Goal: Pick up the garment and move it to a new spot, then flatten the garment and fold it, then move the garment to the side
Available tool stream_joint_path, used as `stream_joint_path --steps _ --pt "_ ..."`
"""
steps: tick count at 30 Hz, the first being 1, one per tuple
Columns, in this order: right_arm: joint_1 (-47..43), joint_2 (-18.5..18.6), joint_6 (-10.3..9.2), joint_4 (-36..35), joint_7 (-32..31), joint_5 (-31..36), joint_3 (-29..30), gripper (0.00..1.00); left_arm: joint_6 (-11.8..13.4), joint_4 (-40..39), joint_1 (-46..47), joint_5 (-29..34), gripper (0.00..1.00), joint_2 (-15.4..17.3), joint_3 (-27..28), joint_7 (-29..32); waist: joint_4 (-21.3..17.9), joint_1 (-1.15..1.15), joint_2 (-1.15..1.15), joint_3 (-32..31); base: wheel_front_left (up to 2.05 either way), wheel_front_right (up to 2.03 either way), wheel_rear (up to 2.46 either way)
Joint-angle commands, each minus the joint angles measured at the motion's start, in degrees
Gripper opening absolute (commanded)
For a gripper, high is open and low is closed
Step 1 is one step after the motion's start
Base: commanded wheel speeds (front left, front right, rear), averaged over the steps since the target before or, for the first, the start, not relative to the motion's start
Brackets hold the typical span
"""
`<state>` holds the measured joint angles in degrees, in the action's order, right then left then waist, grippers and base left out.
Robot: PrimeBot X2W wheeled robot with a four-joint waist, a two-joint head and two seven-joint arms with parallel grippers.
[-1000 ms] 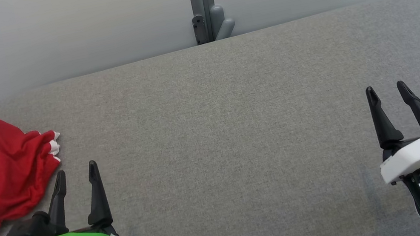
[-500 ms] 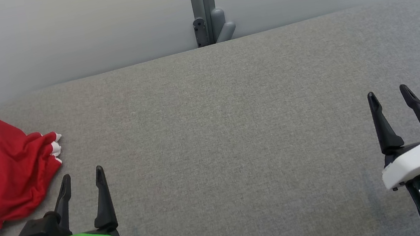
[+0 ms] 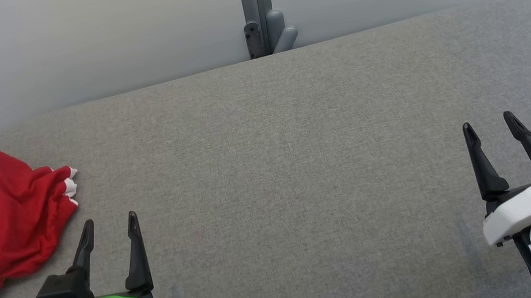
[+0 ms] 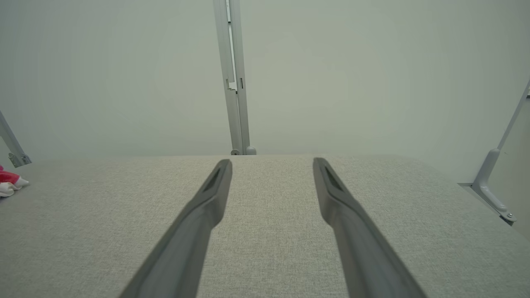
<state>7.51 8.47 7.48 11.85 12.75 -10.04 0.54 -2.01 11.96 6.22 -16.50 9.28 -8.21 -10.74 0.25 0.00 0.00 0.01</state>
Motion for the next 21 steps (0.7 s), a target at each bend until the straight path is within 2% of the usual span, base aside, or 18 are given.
stream_joint_path --steps 1,16,21 --pt "-0.2 0.1 0.02 0.0 0.5 1.0 0.1 1.0 0.2 0.1 1.0 1.3 1.0 0.5 -0.2 -0.4 0.0 0.0 0.0 0.0 0.0 0.0 0.0" --pt "-0.1 -0.8 0.01 1.4 1.8 3.4 1.0 1.0 1.0 0.5 1.1 3.4 1.0 0.1 -0.4 -0.9 0.0 0.0 0.0 0.5 0.0 0.0 0.0" --pt "-0.1 -0.9 0.01 1.8 1.7 2.2 1.2 1.0 1.1 0.5 0.9 2.1 1.0 -0.1 -0.2 -0.4 0.0 0.0 0.0 0.7 0.0 0.0 0.0"
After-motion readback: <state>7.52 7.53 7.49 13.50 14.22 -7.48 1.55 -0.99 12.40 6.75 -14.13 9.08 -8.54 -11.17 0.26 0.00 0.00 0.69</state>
